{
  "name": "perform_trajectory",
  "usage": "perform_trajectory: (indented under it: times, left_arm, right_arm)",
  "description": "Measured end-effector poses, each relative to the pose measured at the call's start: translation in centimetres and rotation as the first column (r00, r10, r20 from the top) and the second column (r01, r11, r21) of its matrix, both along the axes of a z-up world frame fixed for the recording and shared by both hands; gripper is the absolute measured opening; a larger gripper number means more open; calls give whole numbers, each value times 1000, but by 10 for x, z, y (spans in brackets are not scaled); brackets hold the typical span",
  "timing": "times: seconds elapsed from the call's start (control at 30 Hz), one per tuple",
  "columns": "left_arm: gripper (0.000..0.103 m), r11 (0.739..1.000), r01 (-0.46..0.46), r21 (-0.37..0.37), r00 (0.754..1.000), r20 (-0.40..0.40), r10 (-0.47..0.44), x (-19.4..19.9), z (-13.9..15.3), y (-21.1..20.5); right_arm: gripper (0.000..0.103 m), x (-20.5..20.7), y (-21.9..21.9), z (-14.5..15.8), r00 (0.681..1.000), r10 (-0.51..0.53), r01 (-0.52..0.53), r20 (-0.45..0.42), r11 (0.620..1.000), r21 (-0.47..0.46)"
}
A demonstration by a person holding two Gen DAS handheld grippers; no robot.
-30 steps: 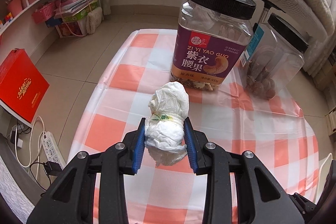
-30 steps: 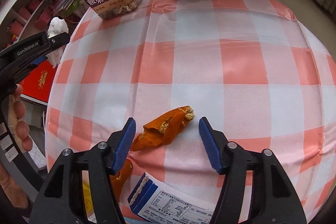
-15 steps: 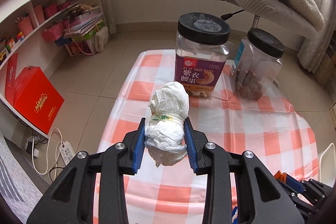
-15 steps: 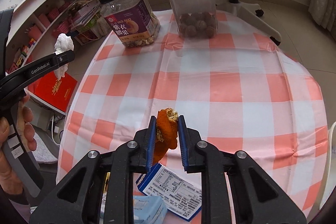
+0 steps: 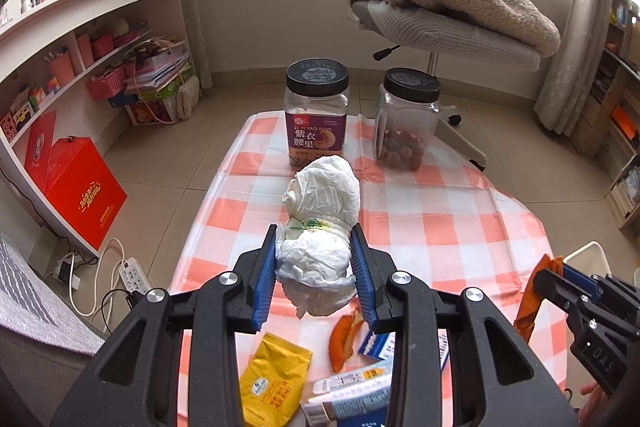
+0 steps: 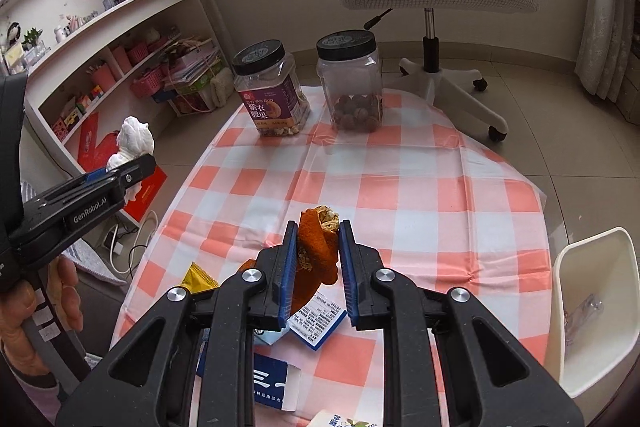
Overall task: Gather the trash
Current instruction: 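Carry the orange peel over the white bin and open the right gripper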
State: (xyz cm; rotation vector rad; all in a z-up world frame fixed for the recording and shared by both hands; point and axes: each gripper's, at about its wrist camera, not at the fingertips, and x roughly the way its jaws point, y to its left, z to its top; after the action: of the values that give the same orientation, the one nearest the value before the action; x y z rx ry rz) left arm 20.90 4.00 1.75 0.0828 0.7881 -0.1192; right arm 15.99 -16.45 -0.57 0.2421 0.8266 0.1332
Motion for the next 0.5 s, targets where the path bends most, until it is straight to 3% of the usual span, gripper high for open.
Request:
perform_trajectory:
  times: [0.2,0.37,0.5]
  left_arm:
    - [35,998,-1,-69,1000,21,3,-38,-4,-11]
    - [35,995,-8,-104,1000,5,8,-40,-22,-24]
    - [35,997,10,-72,999,31,-8,-43,-25,-43]
  right_arm:
    - [19,-23,-20,8,996,-40,41,77,999,-15]
    - [19,-35,-35,5,991,-78,81,106,996,-25]
    - [20,-37,-40,8,986,-91,101,137,993,-67]
